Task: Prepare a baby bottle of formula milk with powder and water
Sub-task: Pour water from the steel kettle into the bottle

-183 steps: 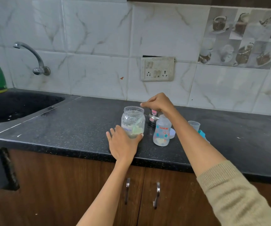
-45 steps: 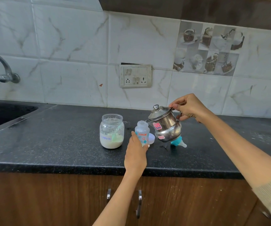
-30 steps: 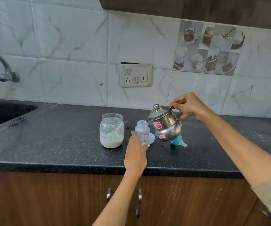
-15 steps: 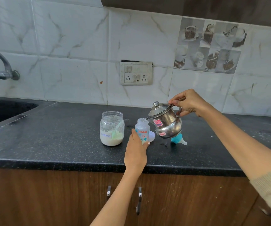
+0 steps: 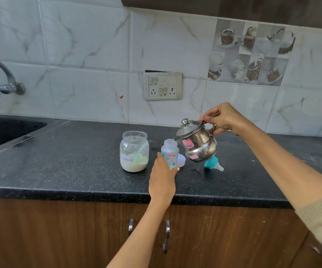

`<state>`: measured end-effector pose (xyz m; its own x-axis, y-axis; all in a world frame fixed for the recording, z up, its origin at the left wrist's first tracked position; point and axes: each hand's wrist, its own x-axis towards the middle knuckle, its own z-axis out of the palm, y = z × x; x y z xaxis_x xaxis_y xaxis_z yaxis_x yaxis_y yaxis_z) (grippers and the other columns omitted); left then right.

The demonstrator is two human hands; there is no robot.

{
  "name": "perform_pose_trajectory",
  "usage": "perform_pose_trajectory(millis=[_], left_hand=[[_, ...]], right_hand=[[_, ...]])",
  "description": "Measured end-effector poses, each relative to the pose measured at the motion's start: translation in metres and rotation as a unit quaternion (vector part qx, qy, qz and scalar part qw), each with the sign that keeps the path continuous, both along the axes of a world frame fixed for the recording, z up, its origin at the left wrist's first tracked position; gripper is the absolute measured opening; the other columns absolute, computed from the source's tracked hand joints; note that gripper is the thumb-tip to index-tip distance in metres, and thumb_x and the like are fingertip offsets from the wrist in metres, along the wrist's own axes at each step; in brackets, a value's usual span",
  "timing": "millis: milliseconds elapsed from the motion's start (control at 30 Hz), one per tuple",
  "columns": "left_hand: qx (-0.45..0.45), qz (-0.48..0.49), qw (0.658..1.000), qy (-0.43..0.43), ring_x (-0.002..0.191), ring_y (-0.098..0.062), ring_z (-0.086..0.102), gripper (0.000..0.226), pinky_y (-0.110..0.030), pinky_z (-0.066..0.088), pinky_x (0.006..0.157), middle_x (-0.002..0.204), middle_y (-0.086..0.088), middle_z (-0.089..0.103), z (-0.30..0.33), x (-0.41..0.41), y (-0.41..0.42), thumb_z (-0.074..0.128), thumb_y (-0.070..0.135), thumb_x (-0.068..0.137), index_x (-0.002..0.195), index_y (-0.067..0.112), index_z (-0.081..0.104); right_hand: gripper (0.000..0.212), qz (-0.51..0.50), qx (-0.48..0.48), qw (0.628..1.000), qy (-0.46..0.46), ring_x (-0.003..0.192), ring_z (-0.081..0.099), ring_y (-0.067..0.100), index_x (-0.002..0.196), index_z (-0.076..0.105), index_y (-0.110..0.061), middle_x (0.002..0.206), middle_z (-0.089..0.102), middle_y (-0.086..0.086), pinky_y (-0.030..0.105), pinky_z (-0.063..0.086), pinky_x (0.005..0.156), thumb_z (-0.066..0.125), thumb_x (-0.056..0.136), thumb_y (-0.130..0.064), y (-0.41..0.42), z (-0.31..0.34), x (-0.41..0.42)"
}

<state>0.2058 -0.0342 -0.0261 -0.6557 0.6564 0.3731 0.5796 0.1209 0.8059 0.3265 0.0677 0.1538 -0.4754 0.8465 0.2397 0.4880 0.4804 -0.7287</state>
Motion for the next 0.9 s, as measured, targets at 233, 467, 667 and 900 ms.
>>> perform_pose_trajectory(millis=[233, 467, 667, 900], left_hand=[[0.002, 0.001, 1.0, 0.003, 0.128, -0.021, 0.044, 0.068, -0.037, 0.042, 0.101, 0.143, -0.003, 0.043, -0.0009, -0.0005, 0.0014, 0.06, 0.028, 0.09, 0.146, 0.016, 0.023], [0.01, -0.001, 1.0, -0.002, 0.128, -0.02, 0.044, 0.068, -0.036, 0.041, 0.102, 0.142, -0.002, 0.044, -0.0021, -0.0012, 0.0019, 0.061, 0.027, 0.089, 0.146, 0.017, 0.024], [0.009, 0.001, 1.0, -0.002, 0.128, -0.02, 0.044, 0.068, -0.036, 0.042, 0.101, 0.141, -0.002, 0.044, -0.0023, -0.0015, 0.0026, 0.061, 0.027, 0.089, 0.145, 0.017, 0.025], [0.01, 0.0, 1.0, -0.002, 0.128, -0.019, 0.044, 0.067, -0.036, 0.042, 0.101, 0.142, -0.001, 0.044, -0.0023, -0.001, 0.0015, 0.061, 0.027, 0.089, 0.145, 0.017, 0.026]], right_hand=[[0.016, 0.004, 0.0, 1.0, -0.001, 0.085, 0.068, 0.033, 0.103, 0.069, -0.008, 0.112, 0.067, 0.013, 0.037, 0.059, 0.075, 0.058, 0.091, -0.008, 0.003, -0.0012, 0.0008], [0.016, 0.004, 0.0, 1.0, -0.004, 0.089, 0.068, 0.033, 0.102, 0.07, -0.008, 0.106, 0.067, 0.01, 0.032, 0.059, 0.07, 0.059, 0.091, -0.008, 0.0012, 0.0004, 0.0004], [0.016, 0.003, 0.002, 1.0, -0.014, 0.089, 0.069, 0.033, 0.102, 0.07, -0.009, 0.101, 0.067, 0.008, 0.028, 0.059, 0.066, 0.058, 0.091, -0.008, -0.0008, 0.0035, -0.001], [0.019, 0.004, -0.003, 1.0, -0.016, 0.091, 0.068, 0.034, 0.106, 0.069, -0.007, 0.103, 0.065, 0.009, 0.03, 0.058, 0.069, 0.057, 0.091, -0.006, -0.0022, 0.0046, -0.0008]])
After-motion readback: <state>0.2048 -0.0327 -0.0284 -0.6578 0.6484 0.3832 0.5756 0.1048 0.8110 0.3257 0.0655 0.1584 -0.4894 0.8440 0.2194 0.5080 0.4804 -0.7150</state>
